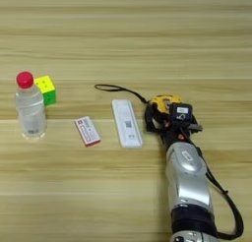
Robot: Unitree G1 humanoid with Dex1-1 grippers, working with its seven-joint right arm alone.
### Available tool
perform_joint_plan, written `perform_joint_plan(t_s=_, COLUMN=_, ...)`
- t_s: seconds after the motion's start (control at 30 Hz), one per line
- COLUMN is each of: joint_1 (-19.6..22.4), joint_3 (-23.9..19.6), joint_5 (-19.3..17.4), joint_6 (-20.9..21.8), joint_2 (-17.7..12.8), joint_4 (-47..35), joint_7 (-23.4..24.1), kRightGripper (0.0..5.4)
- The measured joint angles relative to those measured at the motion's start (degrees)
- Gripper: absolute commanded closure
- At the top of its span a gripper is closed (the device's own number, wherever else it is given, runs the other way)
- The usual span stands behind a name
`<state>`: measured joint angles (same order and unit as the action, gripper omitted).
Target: Move the objects on the table
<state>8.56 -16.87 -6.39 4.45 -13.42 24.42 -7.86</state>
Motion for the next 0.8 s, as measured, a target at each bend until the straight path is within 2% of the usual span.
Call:
perform_joint_plan(t_s=0.5, joint_1=0.00, joint_3=0.00, joint_5=0.00, joint_6=0.00, joint_2=0.00, joint_4=0.00, joint_7=0.08, kRightGripper=0.80)
perform_joint_plan(t_s=0.53, joint_1=0.00, joint_3=0.00, joint_5=0.00, joint_6=0.01, joint_2=0.00, joint_4=0.01, joint_7=0.10, kRightGripper=0.51)
perform_joint_plan(t_s=0.63, joint_1=0.02, joint_3=-0.01, joint_5=0.01, joint_6=0.01, joint_2=0.00, joint_4=0.09, joint_7=0.22, kRightGripper=0.17)
perform_joint_plan(t_s=0.8, joint_1=0.08, joint_3=0.00, joint_5=0.02, joint_6=0.01, joint_2=0.00, joint_4=0.15, joint_7=0.40, kRightGripper=0.02)
